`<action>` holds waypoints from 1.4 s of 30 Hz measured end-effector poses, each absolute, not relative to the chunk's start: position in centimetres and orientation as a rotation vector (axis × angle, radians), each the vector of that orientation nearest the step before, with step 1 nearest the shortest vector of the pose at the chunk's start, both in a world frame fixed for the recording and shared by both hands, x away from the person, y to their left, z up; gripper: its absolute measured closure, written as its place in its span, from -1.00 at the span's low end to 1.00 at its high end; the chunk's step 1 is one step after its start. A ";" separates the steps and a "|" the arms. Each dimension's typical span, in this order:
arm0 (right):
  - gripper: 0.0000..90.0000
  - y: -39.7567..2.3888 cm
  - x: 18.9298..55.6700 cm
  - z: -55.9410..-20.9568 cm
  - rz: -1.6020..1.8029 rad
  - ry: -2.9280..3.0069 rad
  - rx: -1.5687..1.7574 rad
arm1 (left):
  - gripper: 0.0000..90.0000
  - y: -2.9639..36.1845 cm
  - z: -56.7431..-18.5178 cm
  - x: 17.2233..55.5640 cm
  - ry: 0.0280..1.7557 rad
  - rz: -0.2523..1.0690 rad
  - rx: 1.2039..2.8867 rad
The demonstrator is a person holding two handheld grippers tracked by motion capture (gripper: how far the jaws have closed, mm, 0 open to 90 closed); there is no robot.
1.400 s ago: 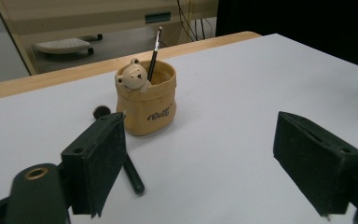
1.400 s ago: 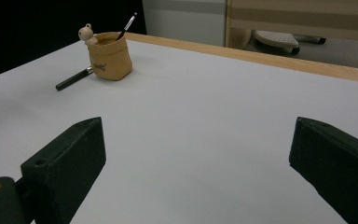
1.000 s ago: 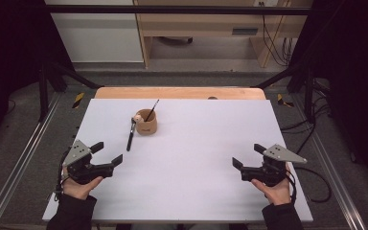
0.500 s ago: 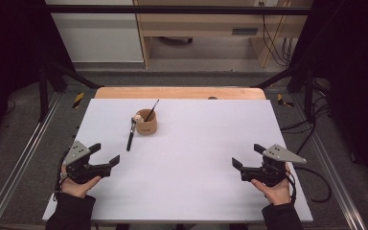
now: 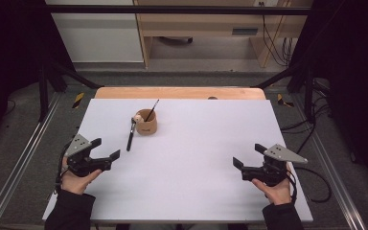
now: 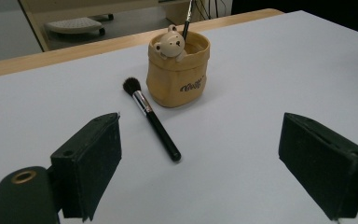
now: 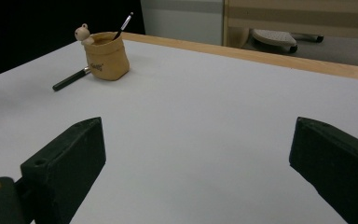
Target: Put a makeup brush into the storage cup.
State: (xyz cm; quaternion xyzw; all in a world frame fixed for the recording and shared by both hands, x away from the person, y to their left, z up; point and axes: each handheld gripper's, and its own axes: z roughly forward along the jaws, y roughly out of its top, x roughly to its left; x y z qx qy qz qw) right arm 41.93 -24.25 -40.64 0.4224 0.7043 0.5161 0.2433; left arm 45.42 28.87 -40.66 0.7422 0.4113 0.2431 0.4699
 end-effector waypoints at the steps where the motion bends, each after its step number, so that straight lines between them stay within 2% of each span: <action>1: -0.91 -24.3 41.9 -40.6 1.409 1.925 1.148 | -0.73 28.8 -40.6 45.6 1.007 0.600 1.826; 20: -0.90 -24.0 42.0 -40.8 1.399 1.941 1.144 | -0.68 27.1 -39.7 50.1 1.062 0.589 1.931; 42: -0.90 -23.9 42.1 -41.0 1.396 1.950 1.144 | -0.33 25.6 -42.0 54.7 1.192 0.588 2.049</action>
